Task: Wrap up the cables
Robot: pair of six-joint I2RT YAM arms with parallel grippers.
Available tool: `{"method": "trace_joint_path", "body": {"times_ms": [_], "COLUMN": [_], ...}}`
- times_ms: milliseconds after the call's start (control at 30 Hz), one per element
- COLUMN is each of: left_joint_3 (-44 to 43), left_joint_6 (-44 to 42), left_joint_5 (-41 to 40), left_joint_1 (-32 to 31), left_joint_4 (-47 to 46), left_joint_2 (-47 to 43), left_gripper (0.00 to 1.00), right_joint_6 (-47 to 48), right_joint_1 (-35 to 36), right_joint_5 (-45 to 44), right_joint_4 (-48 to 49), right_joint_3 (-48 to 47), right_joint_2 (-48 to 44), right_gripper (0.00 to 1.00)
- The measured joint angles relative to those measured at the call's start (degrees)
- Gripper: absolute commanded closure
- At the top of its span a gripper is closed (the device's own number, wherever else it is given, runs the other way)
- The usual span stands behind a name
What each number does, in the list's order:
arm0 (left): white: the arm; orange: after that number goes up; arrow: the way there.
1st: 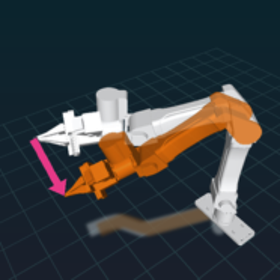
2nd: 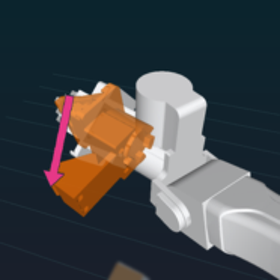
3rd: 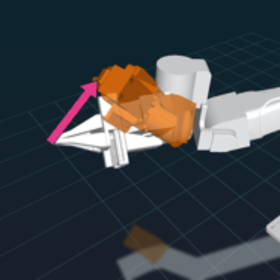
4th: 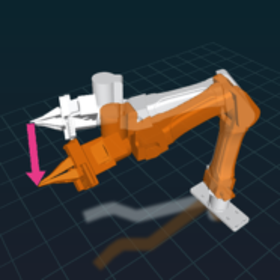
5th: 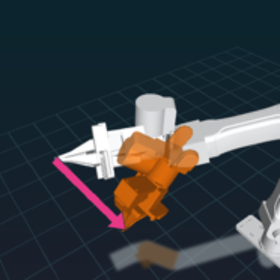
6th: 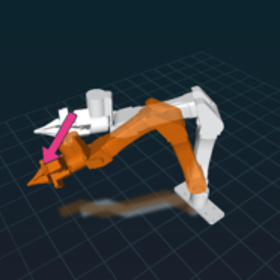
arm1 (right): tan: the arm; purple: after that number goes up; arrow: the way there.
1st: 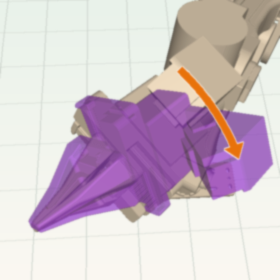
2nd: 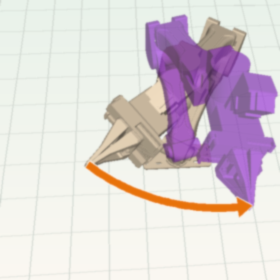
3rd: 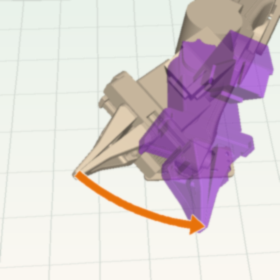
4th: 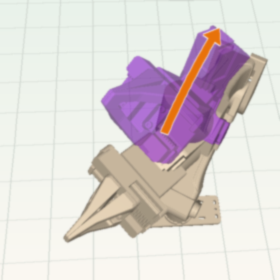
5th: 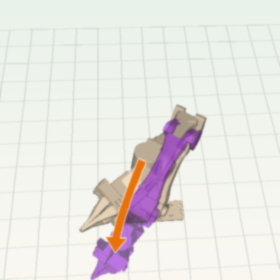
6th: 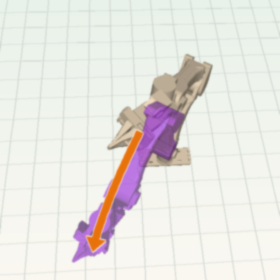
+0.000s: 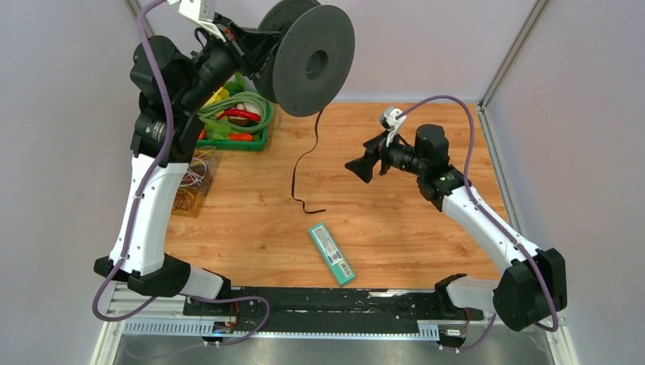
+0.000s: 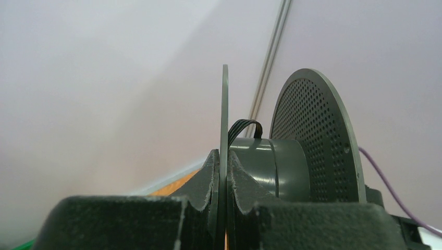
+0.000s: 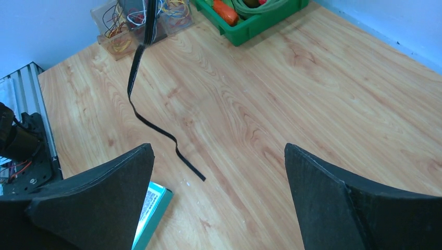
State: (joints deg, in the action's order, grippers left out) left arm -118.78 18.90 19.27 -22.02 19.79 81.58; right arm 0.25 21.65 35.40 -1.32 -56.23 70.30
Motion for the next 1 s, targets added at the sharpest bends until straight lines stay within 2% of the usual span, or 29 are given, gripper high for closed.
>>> {"method": "trace_joint_path", "body": {"times_ms": [267, 467, 633, 800, 1000], "left_joint_3": [-0.13, -0.13, -0.13, -0.11, 0.02], "left_joint_6": [1.53, 1.6, 1.64, 1.92, 2.27], "left_joint_5": [-0.31, -1.68, -2.03, -2.08, -2.91], "left_joint_1": [0.0, 0.0, 0.0, 0.0, 0.0], "left_joint_4": [-1.92, -1.92, -2.12, -2.51, -2.75], "left_joint_2": [-0.87, -1.79, -2.84, -3.63, -4.66], "left_gripper": [1.0, 1.0, 1.0, 1.0, 1.0], "right_joint_6": [-3.76, -9.01, -9.38, -7.8, -3.61], "right_joint_1": [4.28, 8.0, 13.99, 19.1, 20.7], "right_joint_5": [-1.44, -0.26, -1.44, -8.17, -18.82], "right_joint_4": [16.39, 23.17, 26.93, 30.4, 29.46], "right_joint_3": [1.6, -0.98, -0.76, -0.94, -2.27], "right_joint_2": [6.64, 13.05, 15.63, 22.51, 29.55], "right_gripper": [0.0, 0.0, 0.0, 0.0, 0.0]}}
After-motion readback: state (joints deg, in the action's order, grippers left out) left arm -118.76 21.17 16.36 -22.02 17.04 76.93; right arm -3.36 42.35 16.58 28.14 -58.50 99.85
